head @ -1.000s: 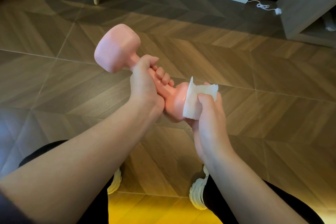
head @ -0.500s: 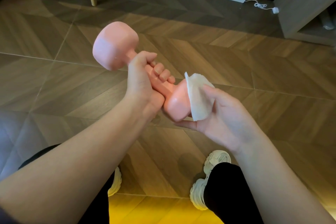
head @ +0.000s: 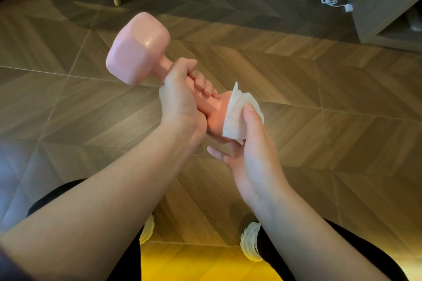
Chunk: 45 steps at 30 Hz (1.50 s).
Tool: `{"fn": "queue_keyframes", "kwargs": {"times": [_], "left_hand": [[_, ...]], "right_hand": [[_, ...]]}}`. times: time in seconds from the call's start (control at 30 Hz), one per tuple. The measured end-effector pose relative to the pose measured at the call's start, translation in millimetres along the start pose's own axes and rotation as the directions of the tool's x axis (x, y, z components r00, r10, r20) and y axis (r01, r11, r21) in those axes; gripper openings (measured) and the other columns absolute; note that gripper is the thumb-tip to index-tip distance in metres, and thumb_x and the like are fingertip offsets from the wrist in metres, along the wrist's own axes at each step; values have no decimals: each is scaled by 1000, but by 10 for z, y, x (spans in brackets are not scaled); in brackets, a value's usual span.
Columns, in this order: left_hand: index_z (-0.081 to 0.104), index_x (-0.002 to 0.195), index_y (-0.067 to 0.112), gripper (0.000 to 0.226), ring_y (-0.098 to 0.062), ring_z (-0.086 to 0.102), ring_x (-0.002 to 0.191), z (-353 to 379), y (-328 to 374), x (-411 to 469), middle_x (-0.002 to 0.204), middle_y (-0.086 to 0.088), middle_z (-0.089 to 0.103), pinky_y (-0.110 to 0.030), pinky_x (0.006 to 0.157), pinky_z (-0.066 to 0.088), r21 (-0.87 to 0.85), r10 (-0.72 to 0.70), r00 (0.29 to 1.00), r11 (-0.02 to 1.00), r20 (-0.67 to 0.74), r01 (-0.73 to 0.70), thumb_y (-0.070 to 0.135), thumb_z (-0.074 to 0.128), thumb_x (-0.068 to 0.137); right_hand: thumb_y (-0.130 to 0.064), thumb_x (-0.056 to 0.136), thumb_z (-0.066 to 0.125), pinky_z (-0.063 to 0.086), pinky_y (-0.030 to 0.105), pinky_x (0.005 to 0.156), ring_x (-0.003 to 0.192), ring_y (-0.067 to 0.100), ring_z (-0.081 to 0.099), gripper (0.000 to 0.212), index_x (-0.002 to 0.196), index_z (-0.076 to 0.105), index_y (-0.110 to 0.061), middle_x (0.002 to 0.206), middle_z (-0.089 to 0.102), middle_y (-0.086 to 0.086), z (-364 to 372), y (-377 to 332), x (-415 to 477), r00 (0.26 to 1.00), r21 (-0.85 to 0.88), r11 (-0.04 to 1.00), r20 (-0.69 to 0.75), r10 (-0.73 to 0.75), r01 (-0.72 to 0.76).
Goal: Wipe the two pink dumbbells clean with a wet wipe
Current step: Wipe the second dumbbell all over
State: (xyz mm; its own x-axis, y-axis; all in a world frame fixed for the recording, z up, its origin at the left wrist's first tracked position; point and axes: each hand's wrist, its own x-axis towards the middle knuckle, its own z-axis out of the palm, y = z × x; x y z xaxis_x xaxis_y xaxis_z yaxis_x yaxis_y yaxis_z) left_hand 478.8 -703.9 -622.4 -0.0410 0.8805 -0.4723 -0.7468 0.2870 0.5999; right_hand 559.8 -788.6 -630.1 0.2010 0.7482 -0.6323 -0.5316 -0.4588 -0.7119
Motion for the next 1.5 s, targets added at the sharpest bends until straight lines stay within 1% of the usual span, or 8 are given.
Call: {"fn": "queue_keyframes", "kwargs": {"times": [0.17,0.4,0.63,0.8,0.97,1.13,1.33,1.5], "left_hand": [[33,61,18,33,-14,28,41,17,66,23,48,3,28,-23,45,36,-30,-51,999,998,-3,51,11,49,89],[31,60,18,33,-13,26,40,-8,82,26,49,4,26,-22,43,34,-68,-184,981,980,58,188,13,48,88],[28,57,20,34,-14,24,40,-36,62,-11,47,4,24,-22,44,32,33,-244,957,970,160,241,14,44,87],[29,58,20,32,-13,24,41,-31,89,9,47,5,26,-24,45,32,27,-229,944,973,236,230,14,41,87],[37,63,20,31,-11,34,42,-31,60,10,51,5,33,-23,47,37,15,-217,970,976,113,216,21,54,88],[31,61,21,31,-13,23,39,-44,96,43,49,6,24,-21,42,30,14,-195,979,981,52,195,20,47,87],[31,60,21,29,-13,22,39,-87,136,54,49,6,23,-22,42,29,27,-192,981,981,31,191,18,45,85],[31,59,21,30,-13,21,38,-52,134,39,48,6,22,-21,42,28,33,-198,979,980,44,197,18,44,86]], "right_hand": [[-53,71,67,53,60,89,108,27,67,51,116,70,-29,114,72,5,-232,-151,-40,990,82,993,118,79,-89],[-51,81,65,42,63,103,115,31,64,67,140,51,-23,137,60,13,-374,-346,66,877,-141,981,445,183,-133],[-46,76,72,59,40,72,95,23,70,68,134,55,-15,120,67,14,-339,-235,125,920,-140,985,363,150,-105],[-46,79,69,59,50,81,104,43,66,65,132,56,-9,118,65,24,-366,-241,136,815,-57,958,514,268,-280],[-23,76,77,57,43,88,113,29,64,67,136,50,-14,122,66,14,-334,-157,168,905,-100,993,414,103,-67],[-44,86,64,56,50,88,110,35,64,64,137,49,-9,127,62,24,-262,-103,147,915,-215,976,401,49,42],[-35,72,78,56,29,78,104,16,67,74,137,46,-18,116,65,7,-300,-105,123,887,-262,961,460,38,94],[-48,84,61,57,46,78,105,36,65,65,134,52,-7,124,64,26,-183,-54,138,942,-208,977,335,15,58]]}}
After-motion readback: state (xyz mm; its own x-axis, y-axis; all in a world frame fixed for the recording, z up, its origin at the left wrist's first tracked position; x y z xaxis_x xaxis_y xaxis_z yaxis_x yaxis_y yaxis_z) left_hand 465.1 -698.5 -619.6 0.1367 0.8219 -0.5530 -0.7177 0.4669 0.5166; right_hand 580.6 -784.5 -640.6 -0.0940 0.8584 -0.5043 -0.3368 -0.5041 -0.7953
